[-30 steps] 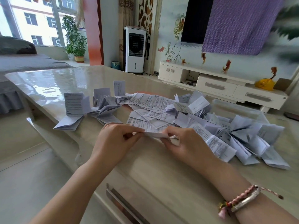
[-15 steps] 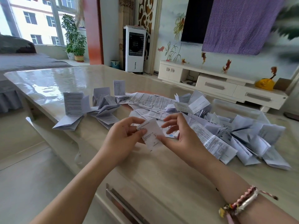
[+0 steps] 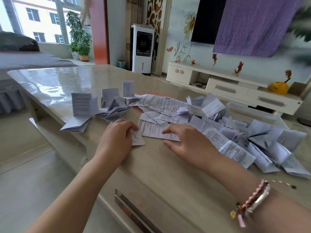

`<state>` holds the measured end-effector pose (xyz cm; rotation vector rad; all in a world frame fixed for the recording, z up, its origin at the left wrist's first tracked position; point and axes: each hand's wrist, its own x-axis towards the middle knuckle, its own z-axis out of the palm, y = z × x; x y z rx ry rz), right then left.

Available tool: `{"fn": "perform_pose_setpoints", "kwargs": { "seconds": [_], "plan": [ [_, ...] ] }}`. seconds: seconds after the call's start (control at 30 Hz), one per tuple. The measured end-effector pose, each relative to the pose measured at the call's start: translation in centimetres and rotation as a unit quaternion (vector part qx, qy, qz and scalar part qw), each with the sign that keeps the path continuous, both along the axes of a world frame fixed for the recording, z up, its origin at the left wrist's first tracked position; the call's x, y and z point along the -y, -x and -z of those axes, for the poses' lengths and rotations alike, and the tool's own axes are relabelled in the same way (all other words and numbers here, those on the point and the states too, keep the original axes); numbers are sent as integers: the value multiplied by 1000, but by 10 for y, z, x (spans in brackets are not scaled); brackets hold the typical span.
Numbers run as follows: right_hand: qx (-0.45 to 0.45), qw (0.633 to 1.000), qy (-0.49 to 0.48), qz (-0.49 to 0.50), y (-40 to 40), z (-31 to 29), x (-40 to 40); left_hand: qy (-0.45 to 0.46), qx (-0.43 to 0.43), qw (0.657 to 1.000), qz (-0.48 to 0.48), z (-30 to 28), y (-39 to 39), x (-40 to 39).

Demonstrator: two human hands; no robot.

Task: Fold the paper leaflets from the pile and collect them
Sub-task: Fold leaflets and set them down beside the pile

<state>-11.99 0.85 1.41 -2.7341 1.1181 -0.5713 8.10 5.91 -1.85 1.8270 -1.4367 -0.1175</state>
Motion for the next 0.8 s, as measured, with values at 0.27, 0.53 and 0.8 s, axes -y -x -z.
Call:
{"fn": "perform_pose_setpoints", "kwargs": {
  "seconds": [0.27, 0.53, 0.8],
  "plan": [
    [-99, 994, 8, -34, -49, 15, 24, -115, 78, 990, -40, -1, -7, 1],
    [-63, 996, 29, -50, -16, 10, 12, -110, 88, 989, -50, 0, -15, 4],
    [-71, 991, 102, -52, -11, 12, -1, -32, 132, 987, -85, 1, -13, -4]
  ]
}}
